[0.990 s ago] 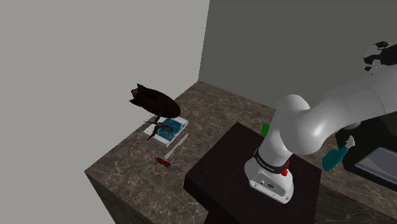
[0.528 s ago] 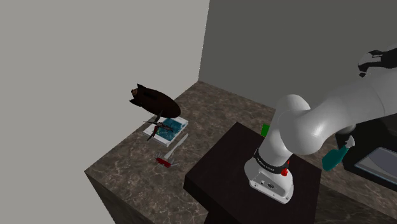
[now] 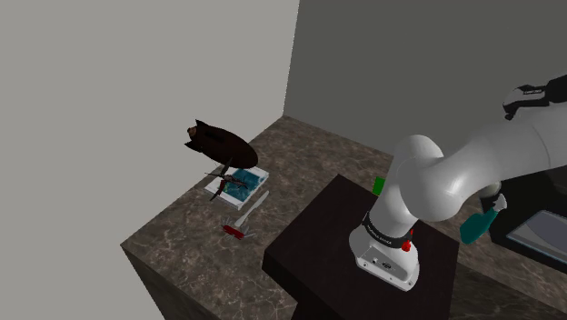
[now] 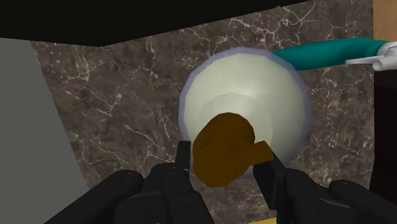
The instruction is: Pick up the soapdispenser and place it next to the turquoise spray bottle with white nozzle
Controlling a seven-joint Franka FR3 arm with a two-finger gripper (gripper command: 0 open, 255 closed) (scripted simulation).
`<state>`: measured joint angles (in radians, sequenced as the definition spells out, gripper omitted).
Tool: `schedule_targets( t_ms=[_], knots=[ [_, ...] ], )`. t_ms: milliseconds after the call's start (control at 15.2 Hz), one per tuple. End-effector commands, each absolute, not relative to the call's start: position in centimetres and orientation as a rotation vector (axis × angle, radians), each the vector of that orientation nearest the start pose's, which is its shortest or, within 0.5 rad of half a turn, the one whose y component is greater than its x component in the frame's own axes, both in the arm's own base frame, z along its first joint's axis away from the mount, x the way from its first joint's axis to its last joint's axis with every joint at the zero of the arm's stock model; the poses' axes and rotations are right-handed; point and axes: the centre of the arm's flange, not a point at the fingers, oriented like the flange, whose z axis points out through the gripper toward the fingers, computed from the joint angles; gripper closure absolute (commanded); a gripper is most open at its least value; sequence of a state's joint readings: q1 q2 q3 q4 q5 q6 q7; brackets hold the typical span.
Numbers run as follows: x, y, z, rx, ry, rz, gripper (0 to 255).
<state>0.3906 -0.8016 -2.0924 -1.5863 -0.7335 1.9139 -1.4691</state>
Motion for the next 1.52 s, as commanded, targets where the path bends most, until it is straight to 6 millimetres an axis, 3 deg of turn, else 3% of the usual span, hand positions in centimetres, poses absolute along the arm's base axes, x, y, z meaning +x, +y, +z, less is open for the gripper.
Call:
schedule_targets(
  t_ms=[0, 1452],
  knots=[
    [-25.4, -62.9, 31.8, -3.105, 0.125, 0.002, 255],
    [-25.4, -62.9, 20.2, -3.105, 0.125, 0.002, 255]
  ],
)
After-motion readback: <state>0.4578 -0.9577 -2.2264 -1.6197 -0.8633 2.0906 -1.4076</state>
